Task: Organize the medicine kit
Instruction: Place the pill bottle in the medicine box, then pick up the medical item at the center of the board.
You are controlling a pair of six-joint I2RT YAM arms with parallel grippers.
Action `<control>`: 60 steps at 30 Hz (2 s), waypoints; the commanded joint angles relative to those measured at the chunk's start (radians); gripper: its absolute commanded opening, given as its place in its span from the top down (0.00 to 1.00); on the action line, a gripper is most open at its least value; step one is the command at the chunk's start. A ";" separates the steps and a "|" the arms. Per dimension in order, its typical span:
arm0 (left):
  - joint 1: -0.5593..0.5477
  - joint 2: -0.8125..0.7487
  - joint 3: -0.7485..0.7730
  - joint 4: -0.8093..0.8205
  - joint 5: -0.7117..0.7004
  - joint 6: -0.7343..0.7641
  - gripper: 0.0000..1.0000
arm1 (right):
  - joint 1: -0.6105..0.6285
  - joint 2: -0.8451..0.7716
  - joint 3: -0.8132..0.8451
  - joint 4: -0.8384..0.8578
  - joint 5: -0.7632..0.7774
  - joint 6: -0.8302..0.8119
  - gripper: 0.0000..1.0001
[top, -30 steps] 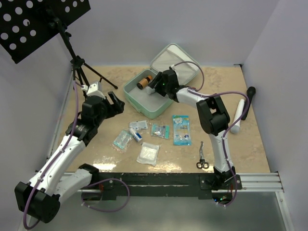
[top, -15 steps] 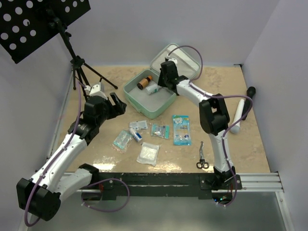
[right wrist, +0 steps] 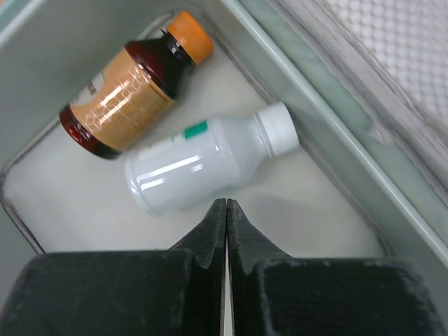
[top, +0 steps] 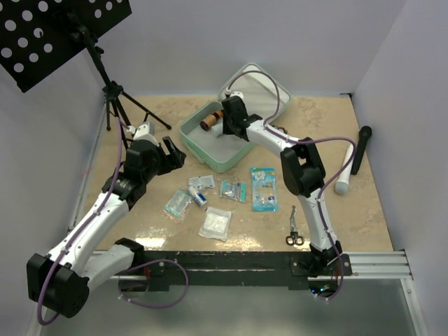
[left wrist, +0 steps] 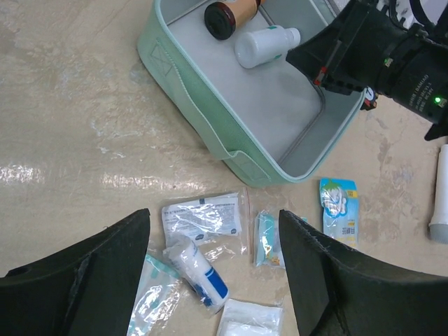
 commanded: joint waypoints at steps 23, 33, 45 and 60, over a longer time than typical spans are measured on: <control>0.000 0.008 -0.026 0.042 0.029 0.010 0.22 | 0.011 0.091 0.154 -0.078 0.028 -0.082 1.00; 0.000 0.006 -0.026 0.018 0.006 0.028 0.22 | 0.011 0.145 0.237 -0.060 0.025 -0.069 1.00; 0.000 0.012 -0.026 0.008 0.003 0.030 0.22 | 0.010 -0.016 0.103 0.028 0.043 -0.053 0.94; 0.000 -0.015 -0.079 0.016 -0.023 0.002 0.15 | 0.083 -0.689 -0.564 0.236 0.222 0.015 0.54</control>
